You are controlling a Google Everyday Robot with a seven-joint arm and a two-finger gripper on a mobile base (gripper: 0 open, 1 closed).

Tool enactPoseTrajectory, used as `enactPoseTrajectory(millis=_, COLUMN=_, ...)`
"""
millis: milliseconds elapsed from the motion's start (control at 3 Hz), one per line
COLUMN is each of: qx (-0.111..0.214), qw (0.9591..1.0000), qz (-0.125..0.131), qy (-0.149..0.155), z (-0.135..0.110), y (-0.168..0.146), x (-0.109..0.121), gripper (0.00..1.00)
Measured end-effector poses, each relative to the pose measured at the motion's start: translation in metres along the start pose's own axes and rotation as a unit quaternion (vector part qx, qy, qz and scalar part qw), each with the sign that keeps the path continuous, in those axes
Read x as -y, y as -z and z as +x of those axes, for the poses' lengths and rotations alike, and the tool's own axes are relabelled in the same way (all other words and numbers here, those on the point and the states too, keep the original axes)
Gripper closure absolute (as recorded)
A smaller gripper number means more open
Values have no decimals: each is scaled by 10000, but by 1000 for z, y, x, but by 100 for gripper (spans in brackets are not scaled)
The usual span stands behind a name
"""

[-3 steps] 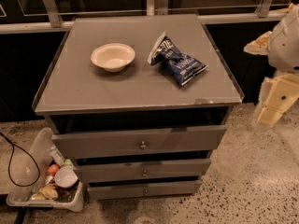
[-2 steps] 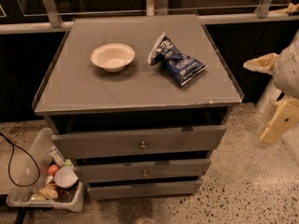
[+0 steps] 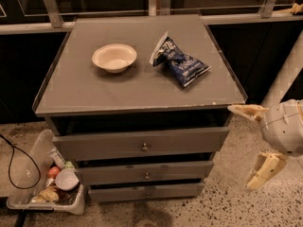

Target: Open middle drawer

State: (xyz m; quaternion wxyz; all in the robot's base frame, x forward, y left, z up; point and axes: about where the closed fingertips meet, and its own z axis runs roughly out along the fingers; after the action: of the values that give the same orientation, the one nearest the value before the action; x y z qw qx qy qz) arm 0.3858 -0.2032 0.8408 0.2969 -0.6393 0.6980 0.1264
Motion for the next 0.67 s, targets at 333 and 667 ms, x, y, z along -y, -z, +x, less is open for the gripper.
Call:
enactPoseTrajectory(millis=333, qx=0, qw=10000, qz=-1, qy=0, z=0, y=0, x=0, gripper=0)
enactPoseTrajectory(millis=667, qx=-23, qw=9998, qz=-170, qy=41, z=4, y=-24, x=-12, gripper=0)
